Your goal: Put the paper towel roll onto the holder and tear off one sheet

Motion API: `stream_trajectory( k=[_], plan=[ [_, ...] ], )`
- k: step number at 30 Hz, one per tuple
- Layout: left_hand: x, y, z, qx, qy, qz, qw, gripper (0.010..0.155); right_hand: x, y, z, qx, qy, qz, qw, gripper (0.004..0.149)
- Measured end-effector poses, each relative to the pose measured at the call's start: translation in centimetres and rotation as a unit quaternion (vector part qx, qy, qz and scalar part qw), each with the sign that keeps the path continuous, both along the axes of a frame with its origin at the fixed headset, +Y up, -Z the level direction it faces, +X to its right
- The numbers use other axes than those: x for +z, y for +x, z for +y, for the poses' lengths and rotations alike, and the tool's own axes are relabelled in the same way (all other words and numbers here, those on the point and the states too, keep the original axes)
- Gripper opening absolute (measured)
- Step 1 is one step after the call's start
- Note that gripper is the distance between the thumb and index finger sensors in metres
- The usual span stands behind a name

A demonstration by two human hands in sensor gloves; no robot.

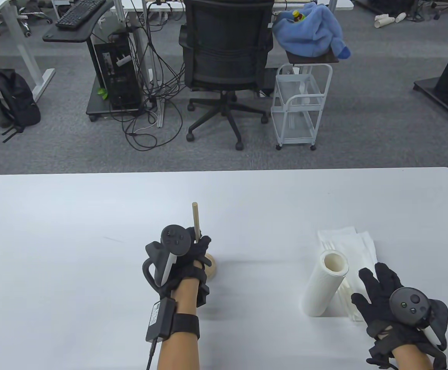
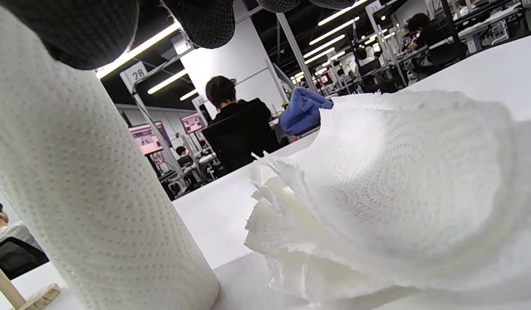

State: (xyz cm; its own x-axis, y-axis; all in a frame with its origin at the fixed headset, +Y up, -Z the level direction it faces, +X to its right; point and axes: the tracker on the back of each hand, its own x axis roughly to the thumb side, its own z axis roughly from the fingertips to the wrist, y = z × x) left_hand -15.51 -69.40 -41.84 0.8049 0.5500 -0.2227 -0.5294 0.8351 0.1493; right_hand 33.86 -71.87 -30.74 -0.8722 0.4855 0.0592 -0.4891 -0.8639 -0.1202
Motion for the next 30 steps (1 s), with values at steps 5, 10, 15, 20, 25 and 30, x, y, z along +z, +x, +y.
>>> stream_trajectory(
  k=[5,10,15,20,25,30],
  plan=[
    [0.4,0.4,0.3,-0.016,0.009,-0.013,1.0,0.043,0.0,0.1,0.1,0.0,0.002,-0.002,1.0,0.068],
    [1.0,2.2,1.2,-0.026,0.028,-0.046,0.998,0.042,0.0,0.1,0.1,-0.001,0.002,-0.002,1.0,0.068],
    [1.4,5.1,1.8,-0.008,0.035,-0.082,0.996,0.042,0.1,0.3,0.0,-0.005,-0.005,-0.008,1.0,0.068],
    [2.0,7.9,1.5,-0.004,0.03,-0.115,0.993,0.043,0.2,0.3,-0.1,-0.006,-0.01,-0.009,1.0,0.068],
    [2.4,9.7,1.0,-0.003,0.028,-0.131,0.991,0.043,0.2,0.3,-0.1,-0.006,-0.01,-0.009,1.0,0.068],
    [2.3,10.7,0.9,-0.014,0.024,-0.14,0.99,0.043,0.2,0.2,-0.1,-0.009,-0.013,-0.009,1.0,0.068]
  ],
)
